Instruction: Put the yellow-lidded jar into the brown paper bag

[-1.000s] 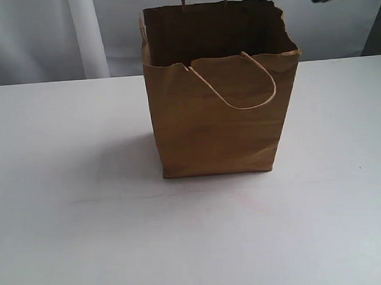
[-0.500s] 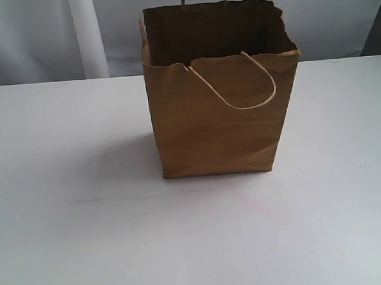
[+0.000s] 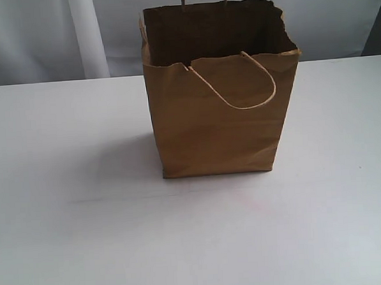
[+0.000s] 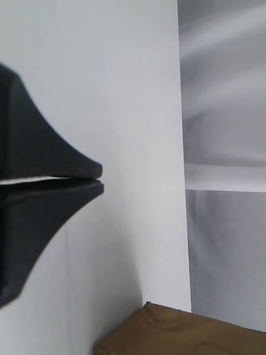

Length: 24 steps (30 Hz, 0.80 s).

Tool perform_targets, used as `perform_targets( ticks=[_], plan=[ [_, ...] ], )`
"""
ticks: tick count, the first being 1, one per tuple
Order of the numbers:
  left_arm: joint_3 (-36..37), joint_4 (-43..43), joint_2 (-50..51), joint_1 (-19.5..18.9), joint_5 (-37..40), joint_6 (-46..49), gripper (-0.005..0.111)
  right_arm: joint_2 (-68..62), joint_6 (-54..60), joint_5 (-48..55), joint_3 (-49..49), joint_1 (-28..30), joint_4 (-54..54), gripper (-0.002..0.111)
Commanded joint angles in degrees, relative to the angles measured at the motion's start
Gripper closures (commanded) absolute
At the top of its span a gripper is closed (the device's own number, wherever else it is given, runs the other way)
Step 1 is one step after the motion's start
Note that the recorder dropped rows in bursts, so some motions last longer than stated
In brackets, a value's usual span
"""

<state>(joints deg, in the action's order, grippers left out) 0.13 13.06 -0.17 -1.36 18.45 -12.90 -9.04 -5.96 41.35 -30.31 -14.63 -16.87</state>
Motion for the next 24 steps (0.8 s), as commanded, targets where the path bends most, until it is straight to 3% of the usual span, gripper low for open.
perform_targets(
  ticks=[1,17,24],
  plan=[
    [-0.13,-0.22,0.17,0.15,-0.69,-0.22,0.106,0.58,0.69,-1.65,3.56,-0.25,-1.23,0.108],
    [-0.13,-0.22,0.17,0.15,-0.69,-0.22,0.106,1.92,1.43,-5.10,3.81,0.09,16.87,0.108],
    [-0.13,-0.22,0.17,0.15,-0.69,-0.22,0.106,9.04,1.43,-12.67,9.46,8.18,18.81,0.108]
  ],
)
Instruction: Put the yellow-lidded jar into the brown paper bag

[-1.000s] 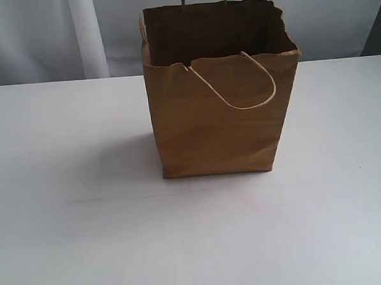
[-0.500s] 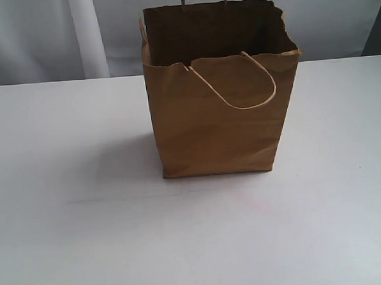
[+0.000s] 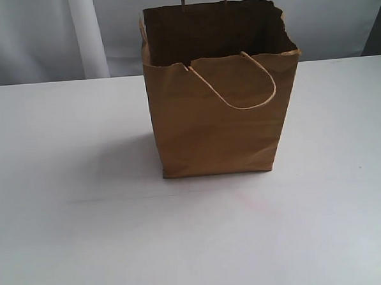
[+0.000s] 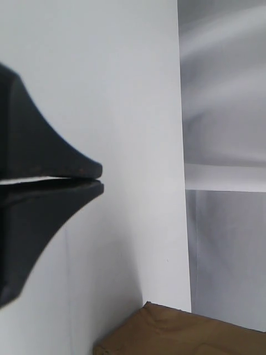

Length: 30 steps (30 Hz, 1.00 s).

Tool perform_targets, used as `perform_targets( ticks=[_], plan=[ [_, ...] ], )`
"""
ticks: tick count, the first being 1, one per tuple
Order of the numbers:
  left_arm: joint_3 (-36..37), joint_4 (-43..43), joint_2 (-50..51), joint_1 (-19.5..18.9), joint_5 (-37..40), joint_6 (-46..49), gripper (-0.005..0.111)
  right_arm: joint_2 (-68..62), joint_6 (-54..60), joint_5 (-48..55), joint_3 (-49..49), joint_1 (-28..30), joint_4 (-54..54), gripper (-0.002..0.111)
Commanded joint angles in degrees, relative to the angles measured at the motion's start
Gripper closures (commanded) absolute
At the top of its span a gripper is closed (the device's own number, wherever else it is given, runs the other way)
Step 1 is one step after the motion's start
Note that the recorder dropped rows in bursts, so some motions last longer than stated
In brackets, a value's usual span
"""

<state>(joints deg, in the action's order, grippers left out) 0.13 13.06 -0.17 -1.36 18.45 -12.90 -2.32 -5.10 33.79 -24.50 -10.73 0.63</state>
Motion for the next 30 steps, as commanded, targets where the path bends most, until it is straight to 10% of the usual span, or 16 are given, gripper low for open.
perform_targets(
  ticks=[1,15,30],
  plan=[
    [-0.13,-0.22,0.17,0.15,-0.69,-0.22,0.106,2.32,0.56,-6.77,5.12,5.54,1.30,0.108],
    [-0.13,-0.22,0.17,0.15,-0.69,-0.22,0.106,2.32,0.71,-29.43,24.50,8.65,3.65,0.108],
    [-0.13,-0.22,0.17,0.15,-0.69,-0.22,0.106,2.32,1.06,-18.98,24.50,8.78,4.43,0.108]
  ],
)
